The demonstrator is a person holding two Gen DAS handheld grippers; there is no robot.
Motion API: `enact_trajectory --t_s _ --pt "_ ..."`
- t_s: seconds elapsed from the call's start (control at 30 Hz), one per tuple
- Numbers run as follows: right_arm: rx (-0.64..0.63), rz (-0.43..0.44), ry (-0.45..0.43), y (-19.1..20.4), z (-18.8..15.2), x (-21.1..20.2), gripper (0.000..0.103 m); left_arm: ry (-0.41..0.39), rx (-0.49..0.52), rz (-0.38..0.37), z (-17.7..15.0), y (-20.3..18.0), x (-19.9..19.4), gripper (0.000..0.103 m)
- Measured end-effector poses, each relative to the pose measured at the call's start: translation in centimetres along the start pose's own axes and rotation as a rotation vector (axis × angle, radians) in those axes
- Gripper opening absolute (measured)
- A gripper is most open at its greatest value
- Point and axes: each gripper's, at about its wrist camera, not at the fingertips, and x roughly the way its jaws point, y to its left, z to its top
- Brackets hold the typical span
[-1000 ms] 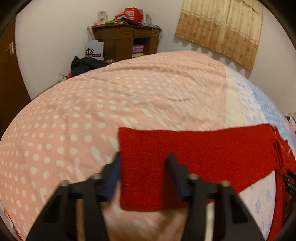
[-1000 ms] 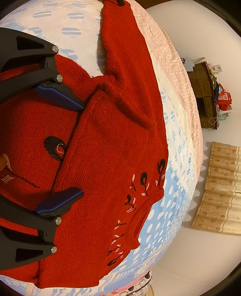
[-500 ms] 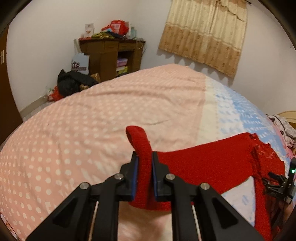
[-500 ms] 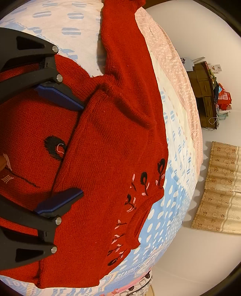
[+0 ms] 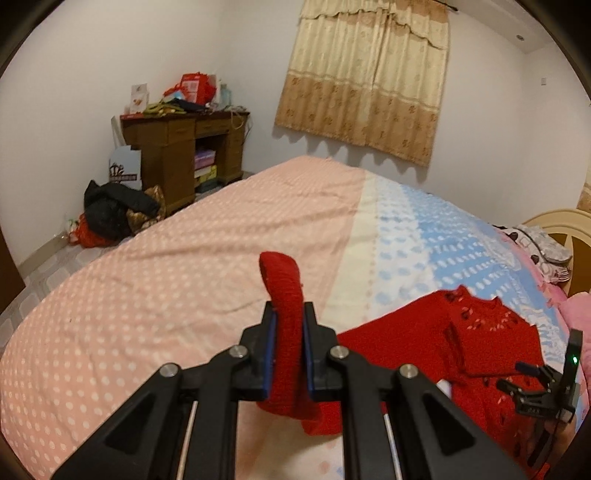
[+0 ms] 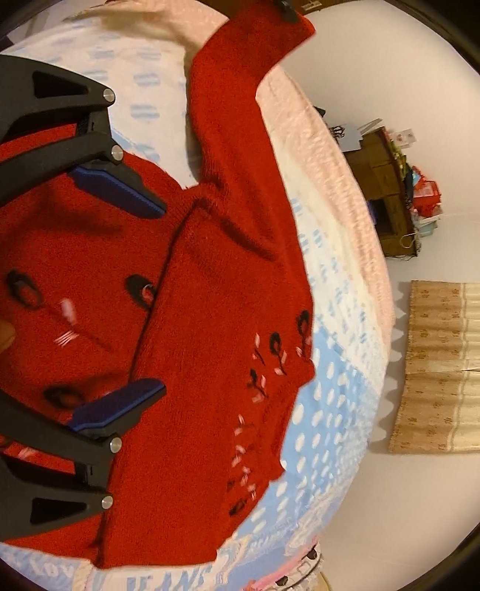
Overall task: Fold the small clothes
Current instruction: 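Lift the held sleeve with the left tool and carry it across the body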
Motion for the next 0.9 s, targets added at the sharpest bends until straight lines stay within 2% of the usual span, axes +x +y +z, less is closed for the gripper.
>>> enact_trajectory --t_s 0.2,0.43,0.9 --pt "0.083 0.000 -0.008 -3.0 -1.6 -3.0 0.088 -0.031 0.039 -0.037 2.1 -3.5 0.1 0.013" --pt "0.155 -0.039 -0.016 -6.6 -4.4 -6.1 0.088 -0.064 0.062 -0.093 4.2 -7.3 0.1 0.013" --pt "0.194 -0.073 -0.065 -9.7 -7.5 -10.9 0.088 -0.097 0.133 -0.175 6.5 -14.5 -0.1 0.013"
